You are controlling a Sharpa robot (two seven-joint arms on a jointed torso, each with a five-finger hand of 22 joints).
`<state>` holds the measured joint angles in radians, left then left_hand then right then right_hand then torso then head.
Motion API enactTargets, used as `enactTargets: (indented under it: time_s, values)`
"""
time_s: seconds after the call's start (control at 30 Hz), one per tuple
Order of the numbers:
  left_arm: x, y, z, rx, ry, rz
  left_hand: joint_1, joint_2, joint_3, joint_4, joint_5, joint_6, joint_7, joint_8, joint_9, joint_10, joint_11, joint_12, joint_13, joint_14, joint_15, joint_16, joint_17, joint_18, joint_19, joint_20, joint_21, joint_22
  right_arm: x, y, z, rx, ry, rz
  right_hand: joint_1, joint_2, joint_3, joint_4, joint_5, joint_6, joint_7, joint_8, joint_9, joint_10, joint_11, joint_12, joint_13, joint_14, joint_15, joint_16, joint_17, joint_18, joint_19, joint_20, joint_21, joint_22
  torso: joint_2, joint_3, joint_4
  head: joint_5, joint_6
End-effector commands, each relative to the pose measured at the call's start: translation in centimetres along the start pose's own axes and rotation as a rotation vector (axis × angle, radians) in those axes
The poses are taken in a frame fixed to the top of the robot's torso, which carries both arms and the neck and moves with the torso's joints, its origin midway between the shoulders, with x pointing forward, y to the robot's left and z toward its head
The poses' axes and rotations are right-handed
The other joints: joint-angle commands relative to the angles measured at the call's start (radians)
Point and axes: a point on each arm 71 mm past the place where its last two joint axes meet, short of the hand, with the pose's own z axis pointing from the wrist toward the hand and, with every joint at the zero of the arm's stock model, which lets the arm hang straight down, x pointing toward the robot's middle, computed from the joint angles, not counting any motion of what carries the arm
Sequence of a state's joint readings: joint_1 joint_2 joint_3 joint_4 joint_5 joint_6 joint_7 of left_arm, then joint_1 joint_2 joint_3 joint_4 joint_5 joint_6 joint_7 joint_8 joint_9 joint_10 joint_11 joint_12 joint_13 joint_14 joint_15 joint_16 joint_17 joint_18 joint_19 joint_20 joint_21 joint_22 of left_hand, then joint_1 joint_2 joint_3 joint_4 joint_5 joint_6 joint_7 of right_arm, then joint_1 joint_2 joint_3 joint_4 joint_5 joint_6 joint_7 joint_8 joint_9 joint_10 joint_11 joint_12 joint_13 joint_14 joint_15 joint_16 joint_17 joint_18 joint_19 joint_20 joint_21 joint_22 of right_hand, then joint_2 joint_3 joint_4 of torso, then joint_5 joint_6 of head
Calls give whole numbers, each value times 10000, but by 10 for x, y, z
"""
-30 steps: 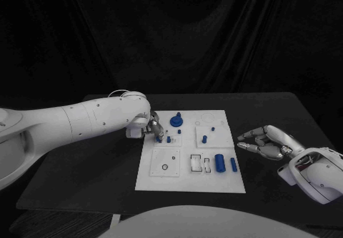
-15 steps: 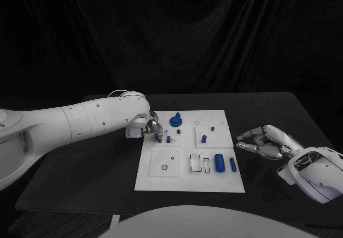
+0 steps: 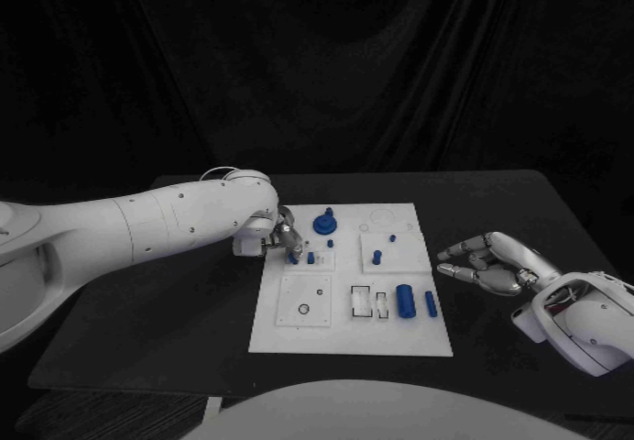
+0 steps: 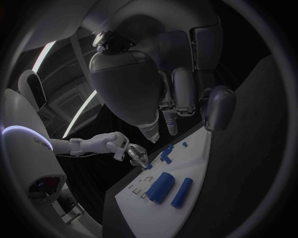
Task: Assemble the parts on the task board
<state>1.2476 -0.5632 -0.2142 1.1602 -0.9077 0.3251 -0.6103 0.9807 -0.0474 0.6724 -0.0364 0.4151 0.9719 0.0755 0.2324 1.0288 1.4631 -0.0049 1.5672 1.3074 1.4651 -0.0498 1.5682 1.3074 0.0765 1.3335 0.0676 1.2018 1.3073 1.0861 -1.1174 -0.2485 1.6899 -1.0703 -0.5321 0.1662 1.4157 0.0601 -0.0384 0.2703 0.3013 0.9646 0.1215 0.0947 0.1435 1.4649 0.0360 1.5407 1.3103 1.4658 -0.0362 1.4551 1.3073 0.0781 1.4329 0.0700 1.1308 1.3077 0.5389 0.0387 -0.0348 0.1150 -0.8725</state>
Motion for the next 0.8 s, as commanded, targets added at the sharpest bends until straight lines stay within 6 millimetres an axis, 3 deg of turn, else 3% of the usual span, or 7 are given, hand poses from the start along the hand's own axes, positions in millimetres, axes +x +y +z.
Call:
enactTargets:
  time_s: [0.03,0.37,0.57,0.63,0.7,0.73,0.8]
  values:
    - [6,-3,2,110,263,155,-6,86,88,-129,62,-13,-61,-55,0,954,69,-65,2537,1057,74,26,2634,122,-93,11,-70,1454,2,-1,0,185,111,44,111,-8,57,-9,69,48,6,-33,-15,734,33,-71,2253,719,42,-40,1448,73,-15,35,-46,1494,-1,-2,2,1,-1]
    - [7,-1,4,-5,292,131,-48,125,19,-152,-25,-67,-38,-111,-23,880,96,-125,2481,1044,94,20,2619,147,-185,26,-192,1417,2,-2,-1,211,142,52,111,-8,57,-9,69,48,6,-33,-15,734,33,-71,2253,719,42,-40,1448,73,-15,35,-46,1494,0,4,3,-16,-1]
    - [8,-1,4,-67,364,176,-223,335,-1045,164,-936,-52,-33,-353,-221,702,130,-267,2346,994,138,-8,2559,168,-286,89,-336,1384,2,-2,-1,221,153,56,118,-18,62,-1,84,57,11,-37,-20,729,38,-76,2249,714,45,-49,1439,76,-23,39,-65,1490,2,1,0,-10,-1]
    - [9,-1,4,-104,410,209,-281,349,-1673,439,-1896,-6,-1,-558,-426,658,161,-301,2314,966,168,-24,2525,177,-320,116,-409,1370,2,-2,-1,226,161,57,118,-18,62,-1,84,57,11,-37,-20,729,38,-76,2249,714,45,-49,1439,76,-23,39,-65,1490,3,1,-1,-13,-1]
    - [9,-1,5,-149,443,232,-316,352,-1990,596,-2203,35,15,-651,-523,642,181,-312,2303,952,186,-31,2509,184,-341,130,-452,1360,3,-2,-1,229,170,59,120,-20,63,-1,86,61,11,-37,-21,726,39,-79,2245,711,46,-59,1429,80,-29,40,-85,1485,3,3,0,-16,-1]
    - [9,-1,5,-174,456,242,-347,371,-2305,780,-2615,61,41,-761,-631,623,196,-325,2291,942,205,-36,2497,188,-354,150,-488,1354,3,-2,-1,230,174,60,120,-20,63,-1,86,61,11,-37,-21,726,39,-79,2245,711,46,-59,1429,80,-29,40,-85,1485,1,3,1,-17,-1]
    - [9,0,5,-219,445,320,-375,371,-2531,913,-2748,70,65,-843,-707,598,221,-343,2273,930,222,-43,2483,196,-365,157,-516,1349,3,-2,-1,232,180,62,125,-22,65,-3,90,63,11,-37,-21,728,39,-77,2247,712,46,-58,1431,78,-26,41,-74,1488,-1,2,0,-20,-1]
